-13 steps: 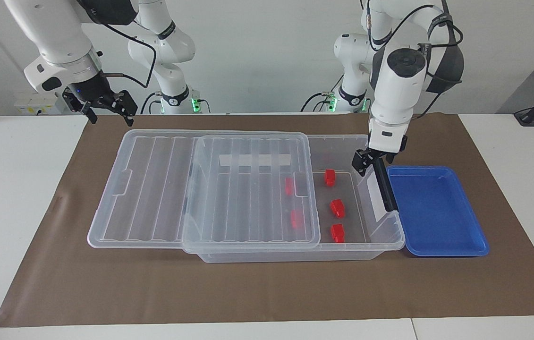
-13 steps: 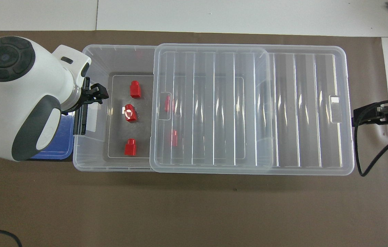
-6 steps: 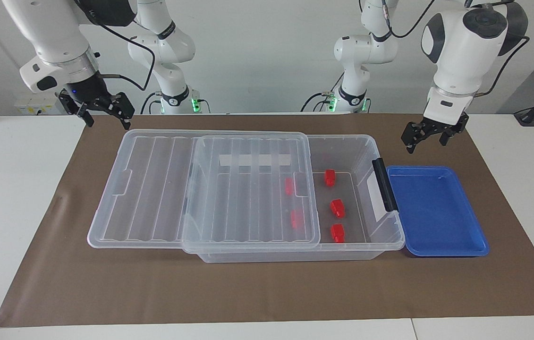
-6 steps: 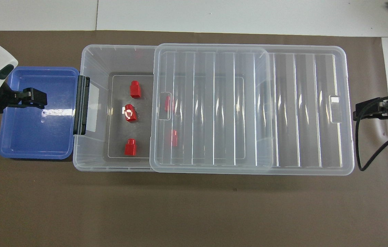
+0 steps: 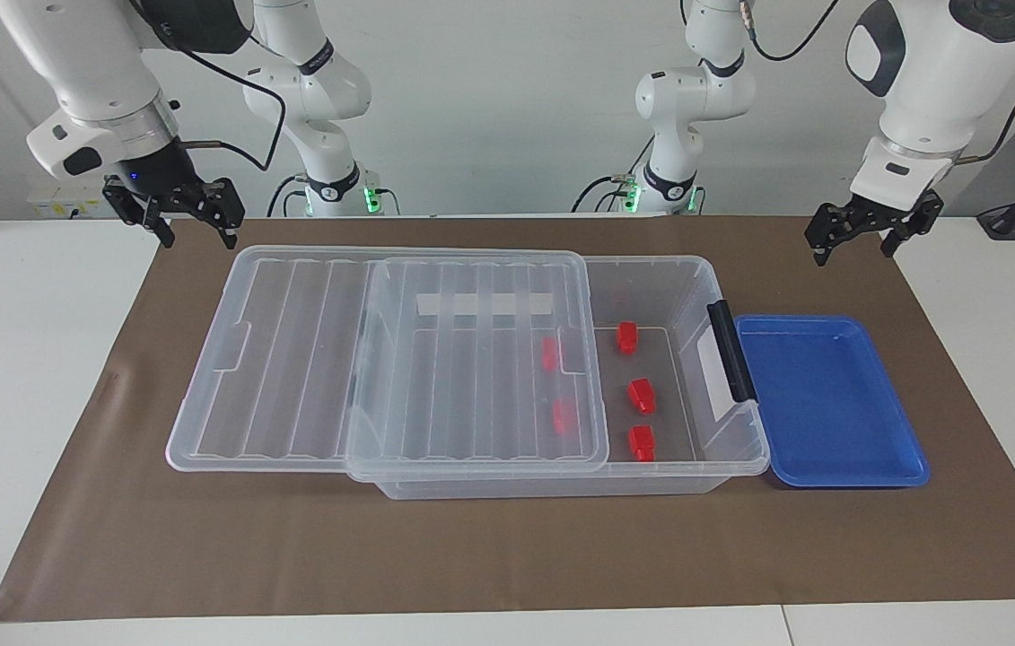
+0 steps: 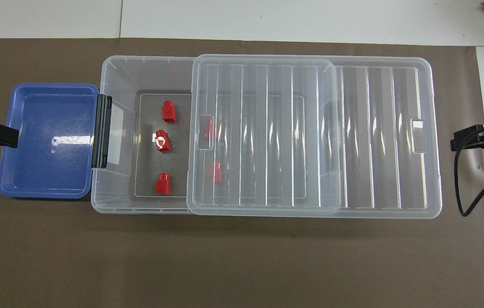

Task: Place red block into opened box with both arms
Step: 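Withdraw the left gripper back beside the blue tray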

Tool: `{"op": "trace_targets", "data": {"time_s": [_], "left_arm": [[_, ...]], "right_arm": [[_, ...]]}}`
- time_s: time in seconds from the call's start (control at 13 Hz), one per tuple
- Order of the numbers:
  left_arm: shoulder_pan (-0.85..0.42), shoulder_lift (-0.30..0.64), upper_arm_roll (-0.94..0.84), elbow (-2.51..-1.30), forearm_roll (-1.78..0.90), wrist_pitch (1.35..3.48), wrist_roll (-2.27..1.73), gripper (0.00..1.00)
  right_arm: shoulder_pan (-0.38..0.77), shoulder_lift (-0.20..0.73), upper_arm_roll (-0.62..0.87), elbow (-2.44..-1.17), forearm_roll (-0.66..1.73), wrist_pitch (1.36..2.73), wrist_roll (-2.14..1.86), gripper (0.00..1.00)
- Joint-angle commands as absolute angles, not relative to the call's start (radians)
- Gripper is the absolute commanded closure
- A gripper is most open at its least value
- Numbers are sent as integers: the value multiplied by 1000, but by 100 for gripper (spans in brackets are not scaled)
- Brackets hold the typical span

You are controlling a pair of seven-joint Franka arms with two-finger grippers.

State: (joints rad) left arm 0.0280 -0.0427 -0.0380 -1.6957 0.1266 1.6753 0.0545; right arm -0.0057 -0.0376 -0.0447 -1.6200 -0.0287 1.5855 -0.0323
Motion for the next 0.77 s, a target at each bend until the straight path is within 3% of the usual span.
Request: {"op": "trace_targets", "data": {"time_s": [0.0, 0.31, 0.69], "left_arm": [[86, -71, -51, -1741, 13, 1716, 130, 0], [77, -72, -52, -1750, 5, 1726, 121, 0], [74, -72, -55, -1749, -20, 1726, 60, 0]], "right_arm": [[-57, -51, -52, -1686, -43, 1675, -135, 97], [-141, -38, -51, -1788, -25, 1830, -253, 100], [-178, 83, -51, -1812, 86, 2018, -456, 100]]}}
